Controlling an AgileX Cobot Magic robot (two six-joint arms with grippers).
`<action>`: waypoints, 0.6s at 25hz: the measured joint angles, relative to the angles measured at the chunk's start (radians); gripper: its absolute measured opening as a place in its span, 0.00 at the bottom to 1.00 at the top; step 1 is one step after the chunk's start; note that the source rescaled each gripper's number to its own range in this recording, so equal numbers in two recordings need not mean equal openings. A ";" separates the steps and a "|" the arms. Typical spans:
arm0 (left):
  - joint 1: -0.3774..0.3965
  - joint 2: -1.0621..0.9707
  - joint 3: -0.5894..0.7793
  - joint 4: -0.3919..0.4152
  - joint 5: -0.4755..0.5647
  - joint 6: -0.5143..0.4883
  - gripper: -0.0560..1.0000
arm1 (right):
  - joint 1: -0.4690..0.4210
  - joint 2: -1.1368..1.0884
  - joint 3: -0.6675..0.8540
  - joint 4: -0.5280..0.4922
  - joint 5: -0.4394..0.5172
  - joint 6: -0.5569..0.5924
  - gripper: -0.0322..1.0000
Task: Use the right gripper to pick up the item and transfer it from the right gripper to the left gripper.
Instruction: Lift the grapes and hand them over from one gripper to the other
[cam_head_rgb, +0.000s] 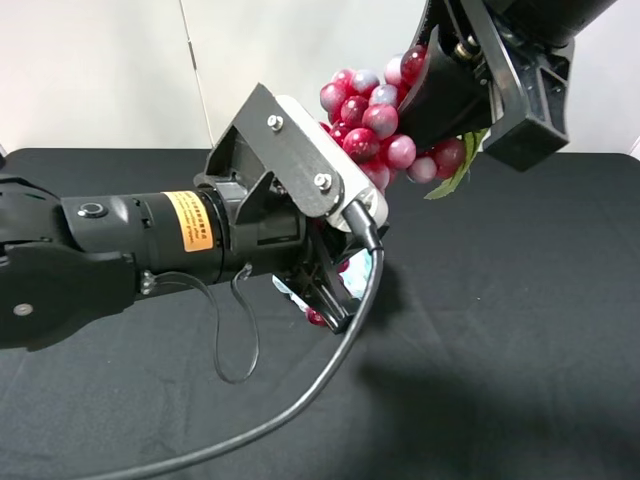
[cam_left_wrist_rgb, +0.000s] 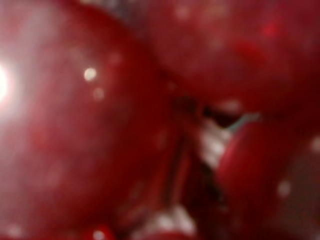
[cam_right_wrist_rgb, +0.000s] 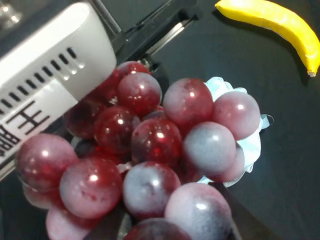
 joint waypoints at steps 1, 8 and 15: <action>0.000 0.000 0.000 0.001 0.000 -0.001 0.05 | 0.000 0.000 0.000 0.000 0.000 0.001 0.03; 0.000 0.000 0.000 0.004 -0.001 -0.004 0.05 | 0.000 0.000 0.000 -0.004 -0.001 0.064 0.08; 0.000 0.000 0.000 0.004 0.000 -0.004 0.05 | 0.000 -0.001 0.000 -0.063 -0.005 0.177 0.96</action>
